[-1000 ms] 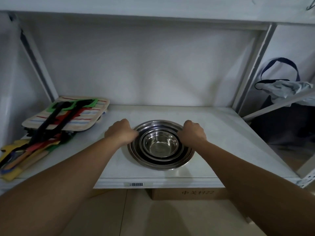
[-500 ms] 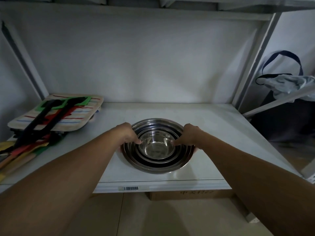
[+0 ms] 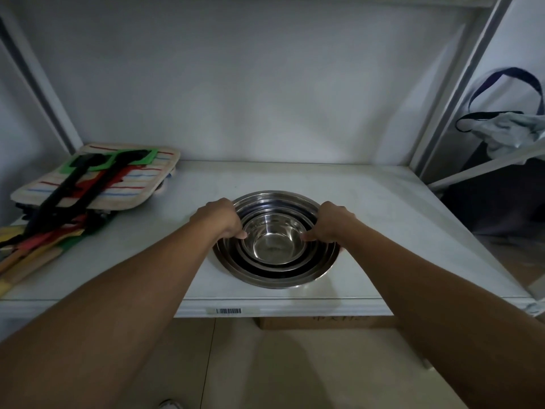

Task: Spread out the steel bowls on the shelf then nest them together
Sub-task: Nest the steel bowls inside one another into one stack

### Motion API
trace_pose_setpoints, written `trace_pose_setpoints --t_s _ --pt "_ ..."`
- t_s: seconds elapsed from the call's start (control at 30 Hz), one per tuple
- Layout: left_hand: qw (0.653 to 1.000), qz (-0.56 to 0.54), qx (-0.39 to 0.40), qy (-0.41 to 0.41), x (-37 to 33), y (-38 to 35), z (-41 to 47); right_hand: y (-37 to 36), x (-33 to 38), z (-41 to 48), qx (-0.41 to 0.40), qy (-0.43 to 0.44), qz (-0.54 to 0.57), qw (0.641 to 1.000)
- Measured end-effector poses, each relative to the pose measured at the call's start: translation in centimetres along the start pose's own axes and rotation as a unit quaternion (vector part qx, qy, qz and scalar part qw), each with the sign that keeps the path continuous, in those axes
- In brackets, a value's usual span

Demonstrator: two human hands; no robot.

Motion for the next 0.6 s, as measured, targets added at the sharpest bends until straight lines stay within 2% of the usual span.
trace_pose_setpoints --t_s 0.2,0.6 --pt "1.000 0.001 -0.004 -0.007 0.15 -0.10 -0.21 0.02 -0.15 -0.16 0.003 -0.001 0.006 1.000" --pt "0.994 -0.101 0.019 -0.033 -0.08 0.43 -0.68 0.66 -0.58 -0.65 0.064 0.012 0.084 0.994"
Point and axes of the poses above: each hand's wrist, its own z-axis towards the middle knuckle, its own y-axis out of the back of the hand, x = y × z, the point moved 2 cm from there along z, towards the middle knuckle, and after that the axes turned 10 degrees about -y, right-handed, at the moved point
